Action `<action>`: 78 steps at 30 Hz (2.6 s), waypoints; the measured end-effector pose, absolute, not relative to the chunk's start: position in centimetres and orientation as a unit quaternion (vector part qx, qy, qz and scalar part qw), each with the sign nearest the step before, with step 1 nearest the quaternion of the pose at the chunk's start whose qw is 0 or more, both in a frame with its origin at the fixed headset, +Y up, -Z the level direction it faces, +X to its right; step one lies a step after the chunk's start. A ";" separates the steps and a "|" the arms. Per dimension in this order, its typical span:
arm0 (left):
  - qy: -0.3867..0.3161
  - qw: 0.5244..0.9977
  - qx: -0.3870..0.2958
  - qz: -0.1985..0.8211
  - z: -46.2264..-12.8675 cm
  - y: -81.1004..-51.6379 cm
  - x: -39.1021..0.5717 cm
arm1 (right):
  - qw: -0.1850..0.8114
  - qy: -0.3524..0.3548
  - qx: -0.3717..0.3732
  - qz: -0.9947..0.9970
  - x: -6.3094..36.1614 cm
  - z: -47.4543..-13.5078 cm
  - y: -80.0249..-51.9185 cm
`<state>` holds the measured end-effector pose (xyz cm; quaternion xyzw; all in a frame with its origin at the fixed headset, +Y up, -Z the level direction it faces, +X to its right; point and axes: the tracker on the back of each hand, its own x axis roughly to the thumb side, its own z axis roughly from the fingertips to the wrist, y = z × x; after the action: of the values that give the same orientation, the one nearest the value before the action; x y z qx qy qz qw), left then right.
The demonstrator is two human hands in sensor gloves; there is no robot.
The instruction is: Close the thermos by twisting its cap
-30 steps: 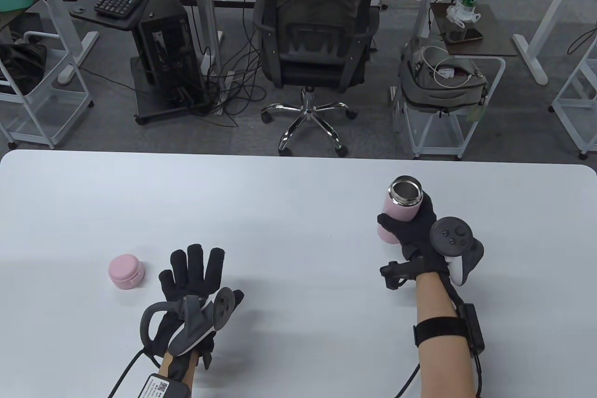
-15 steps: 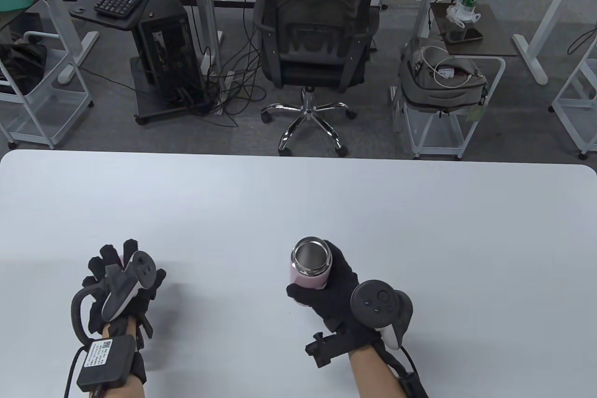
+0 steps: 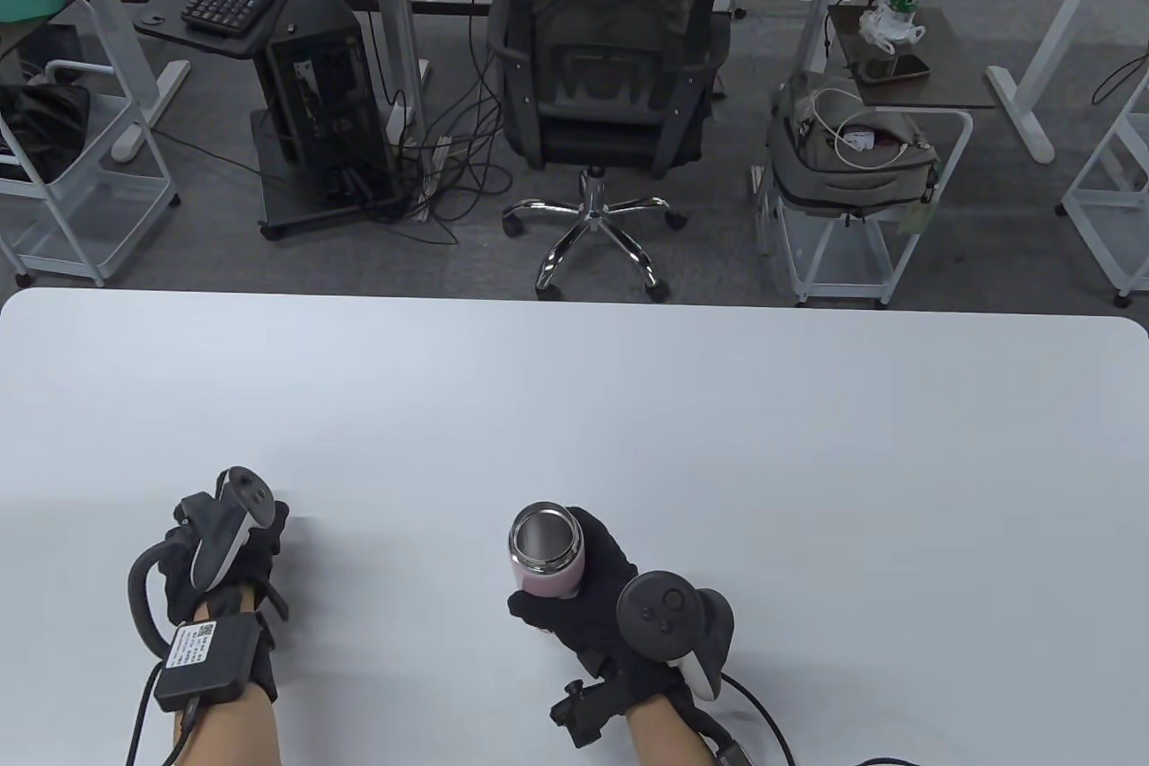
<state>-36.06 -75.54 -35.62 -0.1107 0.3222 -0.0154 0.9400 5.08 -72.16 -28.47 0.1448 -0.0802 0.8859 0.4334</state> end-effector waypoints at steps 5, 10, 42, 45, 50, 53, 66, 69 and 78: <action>0.328 0.939 -0.099 0.005 -36.0 -75.7 -35.9 | 0.431 -0.075 0.149 0.887 4.9 -28.4 -72.4; 0.287 0.958 -0.026 -0.005 -35.8 -73.9 -34.7 | 0.435 -0.076 0.148 0.885 5.2 -28.5 -72.4; -0.105 0.977 0.133 0.129 -25.6 -61.1 -13.0 | 0.375 -0.072 0.157 0.911 4.4 -28.3 -73.4; -0.108 0.976 0.133 0.131 -25.6 -61.1 -13.2 | 0.373 -0.073 0.156 0.911 4.4 -28.3 -73.4; -0.109 0.977 0.118 0.137 -25.7 -61.0 -13.4 | 0.367 -0.076 0.155 0.914 4.6 -28.3 -73.4; -0.106 0.977 0.123 0.139 -25.8 -61.1 -13.5 | 0.367 -0.079 0.156 0.914 4.6 -28.3 -73.3; -0.178 0.969 0.103 0.135 -26.3 -61.6 -13.5 | 0.380 -0.076 0.162 0.907 4.7 -28.2 -72.8; -0.215 0.958 0.102 0.159 -26.4 -61.7 -14.0 | 0.377 -0.073 0.178 0.906 4.8 -28.2 -72.8; -0.244 0.950 0.050 0.188 -26.6 -61.7 -14.4 | 0.386 -0.074 0.174 0.903 4.9 -28.1 -72.6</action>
<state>-14.41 -61.70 -26.56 0.0503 -0.2436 0.1880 0.9502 4.89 -72.63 -28.12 0.1744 -0.0740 0.9030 0.3856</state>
